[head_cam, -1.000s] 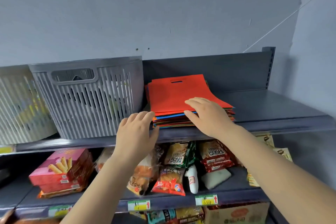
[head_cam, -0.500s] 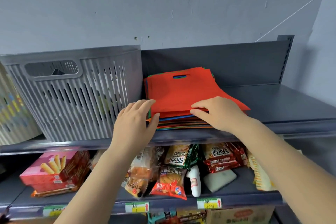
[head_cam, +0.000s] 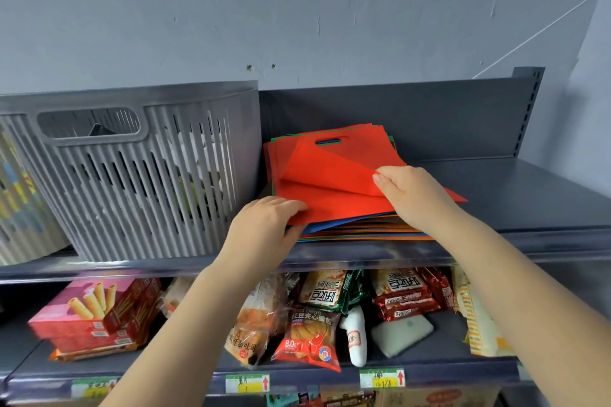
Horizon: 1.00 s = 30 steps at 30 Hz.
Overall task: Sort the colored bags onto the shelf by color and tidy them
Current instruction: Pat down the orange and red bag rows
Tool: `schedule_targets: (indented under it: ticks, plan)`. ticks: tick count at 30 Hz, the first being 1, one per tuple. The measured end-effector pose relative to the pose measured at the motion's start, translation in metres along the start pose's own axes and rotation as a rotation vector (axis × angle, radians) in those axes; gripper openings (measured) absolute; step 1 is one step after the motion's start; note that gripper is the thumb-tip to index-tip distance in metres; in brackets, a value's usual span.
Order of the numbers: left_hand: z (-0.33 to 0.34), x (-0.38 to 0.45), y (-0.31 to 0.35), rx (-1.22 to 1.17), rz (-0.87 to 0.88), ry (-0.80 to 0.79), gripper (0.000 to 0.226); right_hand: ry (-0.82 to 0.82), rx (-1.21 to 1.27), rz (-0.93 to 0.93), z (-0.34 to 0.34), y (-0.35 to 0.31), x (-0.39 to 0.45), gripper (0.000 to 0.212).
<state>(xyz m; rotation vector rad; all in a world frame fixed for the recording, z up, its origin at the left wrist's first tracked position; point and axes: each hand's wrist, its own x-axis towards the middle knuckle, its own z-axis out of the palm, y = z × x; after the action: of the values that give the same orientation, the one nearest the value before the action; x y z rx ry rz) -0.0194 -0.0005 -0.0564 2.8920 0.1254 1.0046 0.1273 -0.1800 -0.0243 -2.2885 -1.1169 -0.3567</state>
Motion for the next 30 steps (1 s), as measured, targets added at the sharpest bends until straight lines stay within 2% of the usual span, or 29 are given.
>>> schedule_targets:
  ticks: [4,8,11,14,17,19,21,25,27,30]
  plan:
    - [-0.005,0.000,0.001,-0.138,-0.021,0.053,0.018,-0.006,0.003,-0.050,-0.003,-0.001,-0.007,0.041]
    - [-0.016,0.004,0.007,-0.170,-0.030,0.165,0.020,-0.013,0.017,-0.072,-0.008,-0.007,-0.015,0.036]
    - [-0.026,0.008,0.014,-0.213,-0.035,0.245,0.024,-0.098,0.009,-0.046,-0.015,-0.017,-0.024,0.037]
    - [-0.031,0.005,0.018,-0.211,-0.043,0.326,0.021,-0.162,-0.121,-0.099,-0.015,-0.021,-0.032,0.041]
    - [-0.033,-0.006,0.018,-0.210,-0.144,0.424,0.014,-0.073,-0.265,-0.132,-0.013,-0.020,-0.039,0.036]
    - [-0.035,-0.020,0.022,-0.274,-0.284,0.469,0.011,0.002,-0.275,-0.150,-0.010,-0.021,-0.047,0.036]
    - [-0.032,-0.033,0.027,-0.471,-0.469,0.424,0.019,0.059,-0.263,-0.167,-0.007,-0.022,-0.056,0.035]
    - [-0.026,-0.041,0.025,-0.939,-0.798,0.204,0.037,0.204,-0.277,-0.272,0.005,-0.022,-0.073,0.027]
    - [-0.030,-0.041,0.021,-1.140,-0.891,0.083,0.041,0.280,-0.327,-0.341,0.007,-0.022,-0.081,0.029]
    - [-0.036,-0.040,0.021,-1.266,-0.911,-0.063,0.037,0.264,-0.361,-0.396,0.013,-0.023,-0.093,0.036]
